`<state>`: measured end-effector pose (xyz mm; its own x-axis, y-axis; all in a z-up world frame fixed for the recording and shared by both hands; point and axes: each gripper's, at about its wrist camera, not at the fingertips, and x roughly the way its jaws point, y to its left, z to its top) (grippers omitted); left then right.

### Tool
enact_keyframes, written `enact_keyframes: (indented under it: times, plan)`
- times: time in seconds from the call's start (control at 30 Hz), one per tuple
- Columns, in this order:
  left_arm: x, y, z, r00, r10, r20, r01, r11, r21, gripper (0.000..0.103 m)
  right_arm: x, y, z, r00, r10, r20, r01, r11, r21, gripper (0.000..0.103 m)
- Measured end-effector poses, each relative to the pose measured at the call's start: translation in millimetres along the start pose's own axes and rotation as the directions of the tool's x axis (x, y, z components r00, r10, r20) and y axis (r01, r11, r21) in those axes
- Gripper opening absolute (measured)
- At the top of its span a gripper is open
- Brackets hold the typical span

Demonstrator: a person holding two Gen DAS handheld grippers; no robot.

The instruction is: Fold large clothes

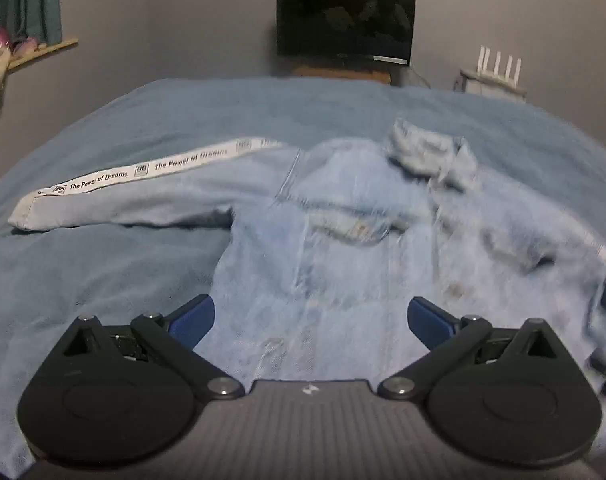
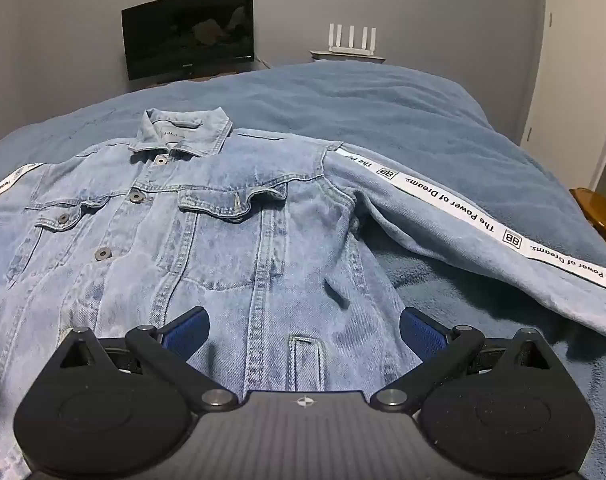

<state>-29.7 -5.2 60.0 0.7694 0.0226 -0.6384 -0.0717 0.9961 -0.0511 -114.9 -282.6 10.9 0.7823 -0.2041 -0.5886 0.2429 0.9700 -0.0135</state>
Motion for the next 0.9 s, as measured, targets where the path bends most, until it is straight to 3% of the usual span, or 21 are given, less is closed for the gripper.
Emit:
enact_keyframes:
  times: [0.1, 0.17, 0.27, 0.33, 0.4, 0.53, 0.6, 0.63, 0.7, 0.73, 0.83, 0.9]
  plan:
    - [-23, -3, 33, 0.998, -0.06, 0.032, 0.065, 0.98, -0.186, 0.103, -3, 0, -1, 1.0, 0.004, 0.009, -0.004, 1.0, -0.01, 0.102]
    - [-39, -11, 54, 0.996, -0.061, 0.072, 0.078, 0.96, -0.27, 0.103, -4, 0, -2, 1.0, 0.006, 0.009, -0.005, 1.0, -0.011, 0.102]
    - [-59, -23, 87, 0.989, 0.015, 0.145, 0.042, 0.924, -0.381, 0.103, -6, -3, -2, 1.0, 0.005, 0.013, -0.005, 1.0, -0.005, 0.102]
    - [-66, -18, 98, 0.985, 0.065, 0.159, 0.021, 0.873, -0.487, 0.103, -7, -4, -2, 1.0, -0.001, 0.016, 0.001, 1.0, 0.0, 0.102]
    - [-65, -11, 100, 0.985, 0.115, 0.131, -0.026, 0.84, -0.542, 0.103, -7, -6, -3, 1.0, -0.002, 0.015, 0.002, 1.0, 0.01, 0.102]
    - [-44, 11, 76, 0.97, 0.24, 0.044, -0.186, 0.842, -0.506, 0.103, -5, -6, -3, 1.0, 0.007, 0.006, -0.007, 1.0, 0.015, 0.102]
    - [-30, 31, 57, 0.956, 0.291, -0.048, -0.273, 0.81, -0.519, 0.103, -4, -3, -3, 1.0, 0.011, 0.006, -0.011, 1.0, 0.001, 0.102]
    - [-23, 45, 47, 0.944, 0.313, -0.103, -0.317, 0.781, -0.538, 0.103, -4, -1, -4, 1.0, 0.012, 0.006, -0.011, 1.0, -0.008, 0.102]
    - [-18, 68, 29, 0.927, 0.34, -0.155, -0.367, 0.744, -0.558, 0.103, -3, 2, -5, 1.0, 0.012, 0.003, -0.012, 1.0, -0.021, 0.102]
    - [-15, 73, 21, 0.928, 0.339, -0.157, -0.37, 0.769, -0.522, 0.103, -2, 3, -5, 1.0, 0.013, -0.001, -0.013, 1.0, -0.025, 0.102]
    - [-17, 55, -4, 0.944, 0.309, -0.115, -0.328, 0.914, -0.239, 0.103, -2, 3, -5, 1.0, 0.012, -0.002, -0.012, 1.0, -0.021, 0.102]
    - [-17, 38, -18, 0.959, 0.264, -0.099, -0.272, 0.959, -0.075, 0.103, -1, 3, -6, 1.0, 0.009, -0.004, -0.009, 1.0, -0.02, 0.102]
